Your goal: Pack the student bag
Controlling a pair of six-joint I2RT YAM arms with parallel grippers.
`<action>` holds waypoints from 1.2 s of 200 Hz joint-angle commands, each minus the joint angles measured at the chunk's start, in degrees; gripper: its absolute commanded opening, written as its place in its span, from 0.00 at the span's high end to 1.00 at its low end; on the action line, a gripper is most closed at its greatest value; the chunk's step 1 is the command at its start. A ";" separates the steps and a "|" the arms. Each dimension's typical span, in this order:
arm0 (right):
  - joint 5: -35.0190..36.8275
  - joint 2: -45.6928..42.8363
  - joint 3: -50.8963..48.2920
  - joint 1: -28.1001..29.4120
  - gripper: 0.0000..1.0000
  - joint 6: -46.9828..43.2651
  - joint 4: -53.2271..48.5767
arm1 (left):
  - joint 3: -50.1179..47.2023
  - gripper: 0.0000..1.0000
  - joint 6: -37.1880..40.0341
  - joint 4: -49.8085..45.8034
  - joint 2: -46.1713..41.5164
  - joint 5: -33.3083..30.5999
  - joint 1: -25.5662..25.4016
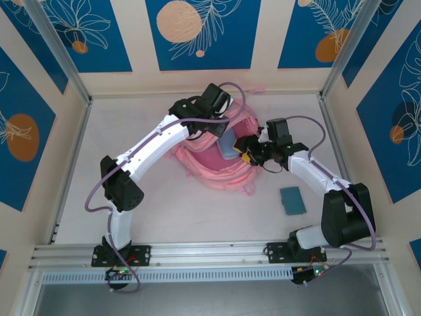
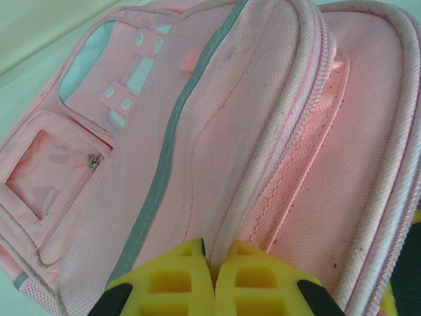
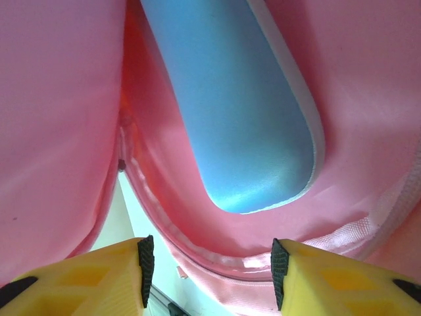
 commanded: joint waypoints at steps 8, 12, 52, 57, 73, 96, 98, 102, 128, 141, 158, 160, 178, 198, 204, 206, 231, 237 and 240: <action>2.50 3.45 2.06 2.04 0.48 0.45 -1.60 | 3.34 1.00 -1.62 3.29 -2.12 1.70 0.43; 3.21 3.86 2.62 2.29 0.48 0.59 -2.09 | 3.37 1.00 -1.61 3.27 -2.11 1.76 0.41; 3.89 8.02 4.39 3.29 0.43 2.39 -0.60 | 3.34 1.00 -1.63 2.67 -1.97 2.26 0.40; 3.70 8.52 4.46 3.36 0.44 2.48 0.24 | 3.35 1.00 -1.59 2.65 -1.94 2.40 0.45; 3.15 9.86 5.09 3.30 0.51 2.73 4.32 | 3.35 1.00 -1.70 2.65 -1.96 2.83 0.41; 2.06 11.54 4.68 3.30 0.59 2.75 15.78 | 3.32 1.00 -1.90 2.82 -1.98 3.81 0.41; 2.02 11.78 4.80 3.29 0.60 2.68 16.40 | 3.33 1.00 -1.99 2.83 -1.95 3.84 0.39; 1.77 12.27 5.06 3.29 0.61 2.60 17.56 | 3.29 1.00 -2.08 2.83 -1.89 3.98 0.45; 1.32 16.07 7.61 3.29 0.65 2.36 21.37 | 2.38 1.00 -2.90 3.31 -1.84 4.29 0.48; 1.12 17.03 7.78 2.97 0.67 2.86 21.91 | 1.57 1.00 -3.47 3.86 -1.85 4.18 0.51; 1.13 15.49 5.50 2.32 0.67 3.17 21.94 | 0.84 1.00 -4.66 4.28 -1.64 4.21 0.74; 1.21 15.03 5.00 2.19 0.66 3.18 21.90 | 0.80 1.00 -4.79 4.31 -1.66 4.24 0.78; 2.81 9.28 0.38 0.88 0.63 2.85 17.74 | 0.27 0.97 -5.64 4.33 -1.41 5.32 1.16; 5.21 0.36 -4.92 -1.41 0.56 2.84 8.56 | -0.07 0.72 -6.18 3.61 -1.54 6.88 1.41; 5.98 -2.41 -6.01 -2.06 0.53 2.70 4.35 | -0.16 0.66 -6.48 3.25 -1.79 6.61 1.67; 6.43 -3.38 -6.27 -2.27 0.52 2.61 2.93 | -0.22 0.64 -6.54 3.20 -1.88 6.56 1.71; 13.09 -14.06 -8.28 -3.77 0.47 1.38 -13.41 | -3.01 0.48 -9.00 4.33 -4.44 7.96 4.00; 14.79 -15.79 -8.42 -4.05 0.46 1.03 -16.19 | -4.16 0.45 -9.77 4.81 -5.17 8.62 4.69; 15.66 -16.86 -8.37 -4.07 0.45 0.89 -17.39 | -4.69 0.44 -10.07 5.04 -5.59 8.99 5.13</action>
